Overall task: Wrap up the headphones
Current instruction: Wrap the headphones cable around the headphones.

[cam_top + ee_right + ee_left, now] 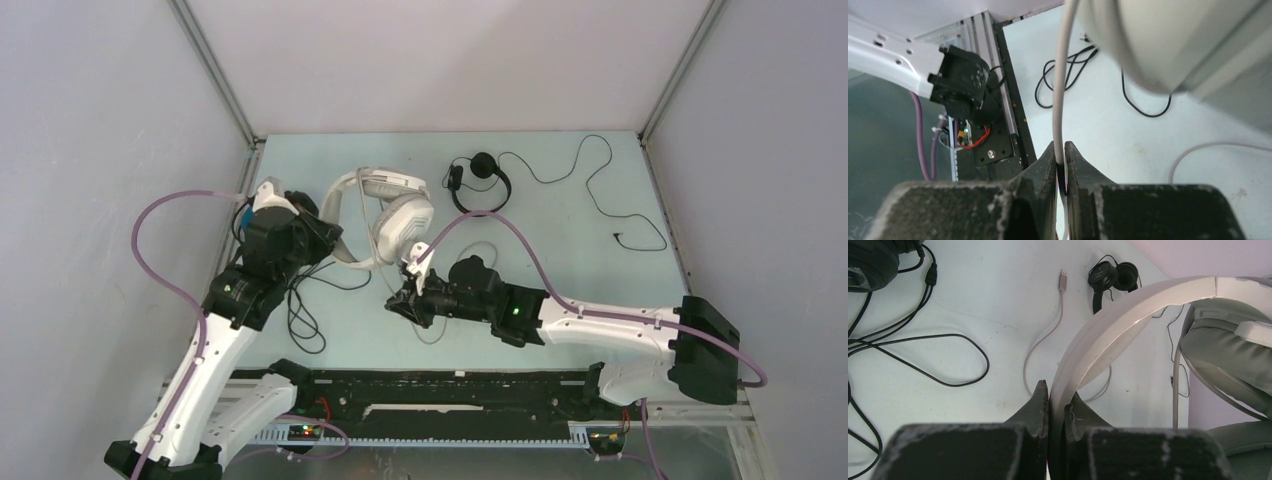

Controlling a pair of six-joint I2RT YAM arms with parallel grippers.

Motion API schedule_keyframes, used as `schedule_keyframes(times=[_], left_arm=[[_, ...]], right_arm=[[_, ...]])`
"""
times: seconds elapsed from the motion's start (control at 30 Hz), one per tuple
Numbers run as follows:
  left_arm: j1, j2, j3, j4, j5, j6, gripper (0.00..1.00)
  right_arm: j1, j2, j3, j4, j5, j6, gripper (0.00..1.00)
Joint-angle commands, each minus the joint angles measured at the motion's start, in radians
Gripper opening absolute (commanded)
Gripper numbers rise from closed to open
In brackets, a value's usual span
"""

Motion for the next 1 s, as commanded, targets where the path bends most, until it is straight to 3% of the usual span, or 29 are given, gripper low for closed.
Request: schedule_keyframes(times=[0.0,0.13,0.5,0.6,0.77,0.97], left_arm=[[0.01,-0.034,0.116,0.106,0.026,-0.08,0.0],[0.01,-0.043,0.139,0.096,0.045,-0.098,0.0],[0.01,-0.04,0.201,0.058,0.054,-0.094,0.0],[0.01,-0.041,0.21,0.056,0.056,-0.089,0.0],[0.011,-0.043,0.229,0.06,0.069,-0.08,0.0],[0.023,-0.044,0.247,0.089,0.116,-0.08,0.0]], right_arm=[[-0.003,-0.001,-0.066,0.184,-0.034,-0.066,0.14],[-0.005,0.029,-0.152,0.307,-0.043,-0.091,0.2],[0.003,0.138,-0.271,0.499,-0.049,-0.103,0.25],[-0.001,0.16,-0.295,0.516,-0.045,-0.098,0.19],[-0.015,0.165,-0.36,0.556,-0.028,-0.056,0.0],[-0.022,0.12,-0.401,0.515,0.078,-0.043,0.0]])
